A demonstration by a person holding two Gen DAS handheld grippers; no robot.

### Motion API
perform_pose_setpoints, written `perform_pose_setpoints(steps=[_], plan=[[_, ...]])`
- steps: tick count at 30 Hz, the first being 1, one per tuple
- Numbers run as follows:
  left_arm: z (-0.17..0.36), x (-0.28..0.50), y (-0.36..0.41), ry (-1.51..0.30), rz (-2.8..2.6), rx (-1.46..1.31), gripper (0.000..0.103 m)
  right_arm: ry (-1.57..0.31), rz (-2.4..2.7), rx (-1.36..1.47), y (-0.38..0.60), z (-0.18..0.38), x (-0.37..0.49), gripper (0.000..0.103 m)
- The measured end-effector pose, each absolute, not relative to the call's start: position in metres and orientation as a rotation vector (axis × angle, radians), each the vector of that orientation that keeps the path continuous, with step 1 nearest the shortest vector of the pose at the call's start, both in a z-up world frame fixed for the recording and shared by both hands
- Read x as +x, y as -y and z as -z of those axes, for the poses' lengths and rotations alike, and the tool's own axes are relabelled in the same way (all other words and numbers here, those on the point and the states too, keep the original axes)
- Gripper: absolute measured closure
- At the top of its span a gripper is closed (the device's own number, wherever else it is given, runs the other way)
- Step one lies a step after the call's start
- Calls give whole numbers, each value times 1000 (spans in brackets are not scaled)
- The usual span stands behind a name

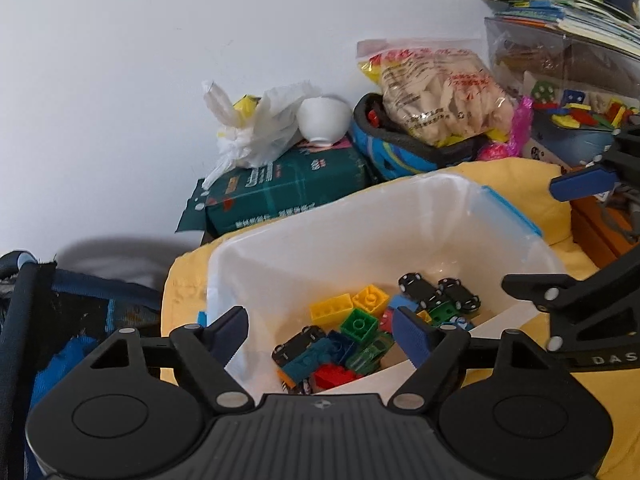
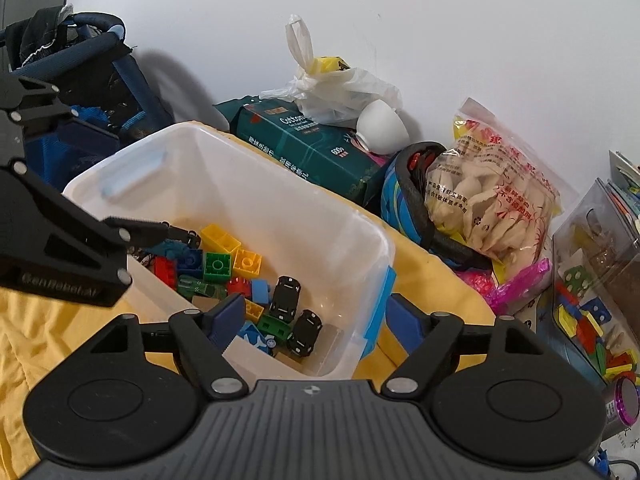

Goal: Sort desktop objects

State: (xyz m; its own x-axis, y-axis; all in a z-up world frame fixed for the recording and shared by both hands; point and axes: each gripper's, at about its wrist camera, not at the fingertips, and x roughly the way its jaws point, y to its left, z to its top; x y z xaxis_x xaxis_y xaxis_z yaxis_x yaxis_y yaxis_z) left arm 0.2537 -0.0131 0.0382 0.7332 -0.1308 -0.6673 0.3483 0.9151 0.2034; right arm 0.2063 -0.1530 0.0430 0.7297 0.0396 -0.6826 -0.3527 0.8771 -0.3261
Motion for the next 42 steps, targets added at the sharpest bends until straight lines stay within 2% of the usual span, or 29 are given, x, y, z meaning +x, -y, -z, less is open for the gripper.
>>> perform_pose_setpoints(steps=[16,42], plan=[[-37,241,23,-627,211,446,21,-747,-256,-441,151,-32,194,23],[-45,238,16,-635,254,371,21,-765,-260,-430,151,-26,193,23]])
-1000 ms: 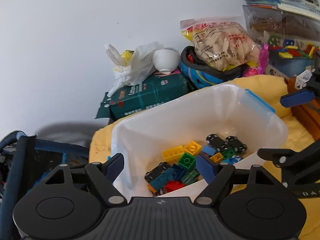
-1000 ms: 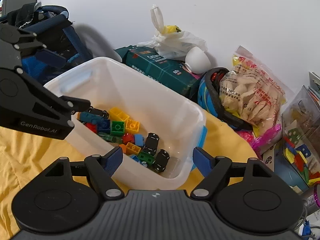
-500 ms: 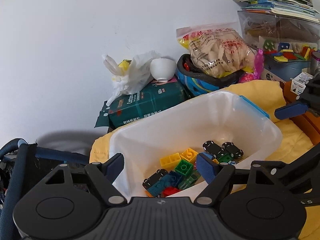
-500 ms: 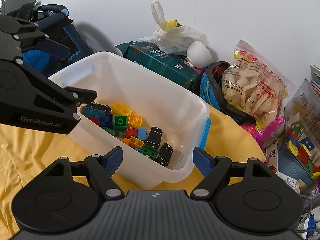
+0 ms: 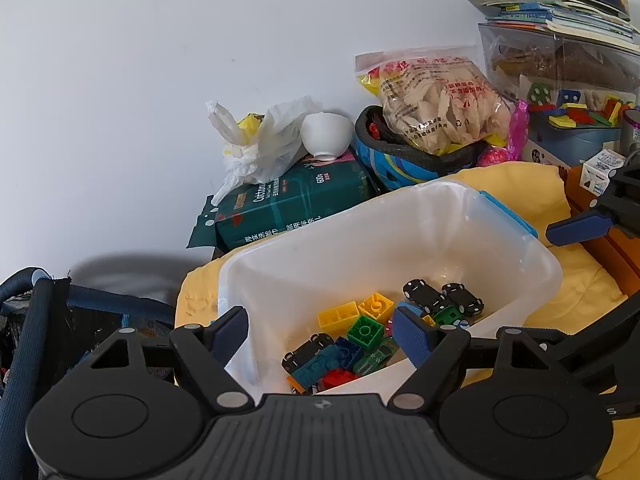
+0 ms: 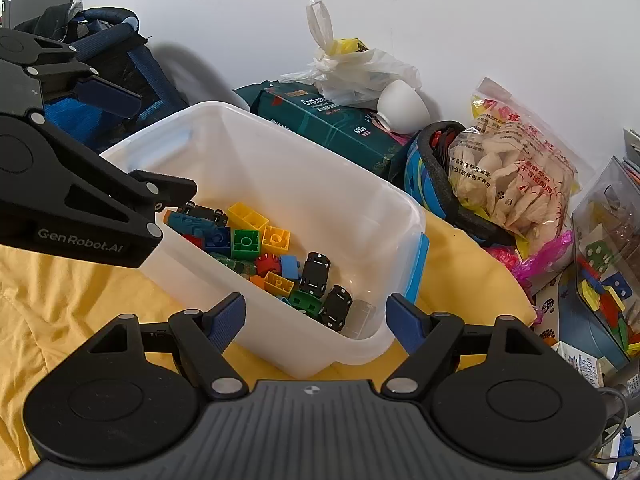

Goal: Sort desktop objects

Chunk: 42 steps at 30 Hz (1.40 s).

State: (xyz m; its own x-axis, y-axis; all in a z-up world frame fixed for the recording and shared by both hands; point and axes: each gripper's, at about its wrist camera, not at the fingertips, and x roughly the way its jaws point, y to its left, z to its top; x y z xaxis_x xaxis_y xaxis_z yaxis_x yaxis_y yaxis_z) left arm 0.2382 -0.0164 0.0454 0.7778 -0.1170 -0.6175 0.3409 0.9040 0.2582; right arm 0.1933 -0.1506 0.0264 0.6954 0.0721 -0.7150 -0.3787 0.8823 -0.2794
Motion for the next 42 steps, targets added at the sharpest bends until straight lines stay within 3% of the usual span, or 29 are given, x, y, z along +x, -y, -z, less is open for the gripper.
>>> perform_pose_setpoints(steps=[42], plan=[[-45,229,-1,-655,260,335,21,-777,-256,-449,134,-25,182,22]])
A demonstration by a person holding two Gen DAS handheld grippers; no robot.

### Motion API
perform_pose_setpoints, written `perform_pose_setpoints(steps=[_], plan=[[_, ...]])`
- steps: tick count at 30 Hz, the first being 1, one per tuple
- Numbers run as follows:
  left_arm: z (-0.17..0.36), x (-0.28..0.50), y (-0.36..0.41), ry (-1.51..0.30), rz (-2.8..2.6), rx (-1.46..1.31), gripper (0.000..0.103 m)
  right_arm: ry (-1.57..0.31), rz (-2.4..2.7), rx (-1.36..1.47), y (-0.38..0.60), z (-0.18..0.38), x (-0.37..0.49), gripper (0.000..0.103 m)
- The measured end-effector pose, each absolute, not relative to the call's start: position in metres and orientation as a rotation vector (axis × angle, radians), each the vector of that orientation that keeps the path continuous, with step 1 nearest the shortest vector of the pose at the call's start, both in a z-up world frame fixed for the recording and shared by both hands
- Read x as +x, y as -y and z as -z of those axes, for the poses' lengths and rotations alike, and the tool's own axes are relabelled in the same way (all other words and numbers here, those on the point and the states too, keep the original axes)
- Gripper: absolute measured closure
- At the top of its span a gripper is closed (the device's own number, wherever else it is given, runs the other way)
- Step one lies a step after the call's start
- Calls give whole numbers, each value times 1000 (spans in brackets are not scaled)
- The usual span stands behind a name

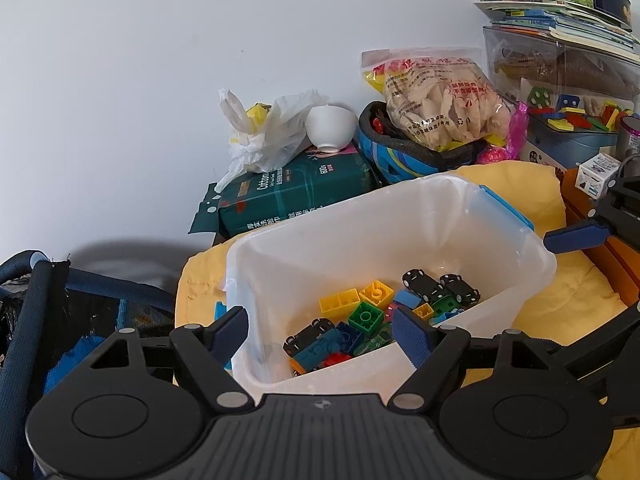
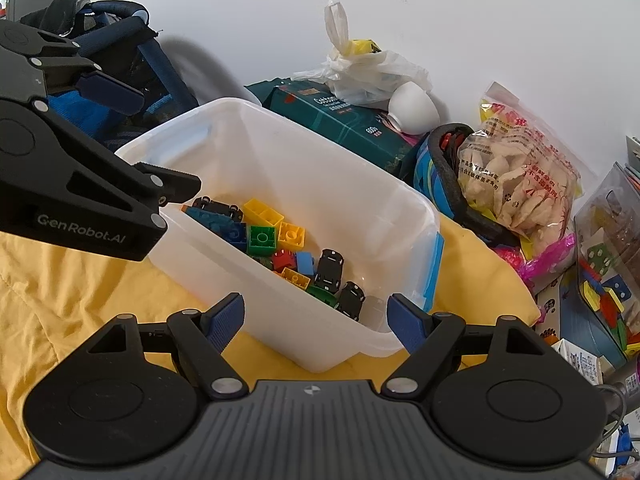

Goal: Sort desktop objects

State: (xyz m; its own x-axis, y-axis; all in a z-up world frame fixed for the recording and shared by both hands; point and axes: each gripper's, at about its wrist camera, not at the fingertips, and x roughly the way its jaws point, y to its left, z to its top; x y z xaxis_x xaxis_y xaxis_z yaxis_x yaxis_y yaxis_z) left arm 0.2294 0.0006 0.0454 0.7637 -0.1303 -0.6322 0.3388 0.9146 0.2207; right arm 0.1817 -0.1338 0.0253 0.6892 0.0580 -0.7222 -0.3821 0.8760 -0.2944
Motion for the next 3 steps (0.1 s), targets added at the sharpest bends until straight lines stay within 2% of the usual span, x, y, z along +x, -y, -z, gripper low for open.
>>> perform_pose_setpoints(steps=[3], plan=[[-45,227,1,-644,272,337,21,-780,-254,-450,134,-24,181,22]])
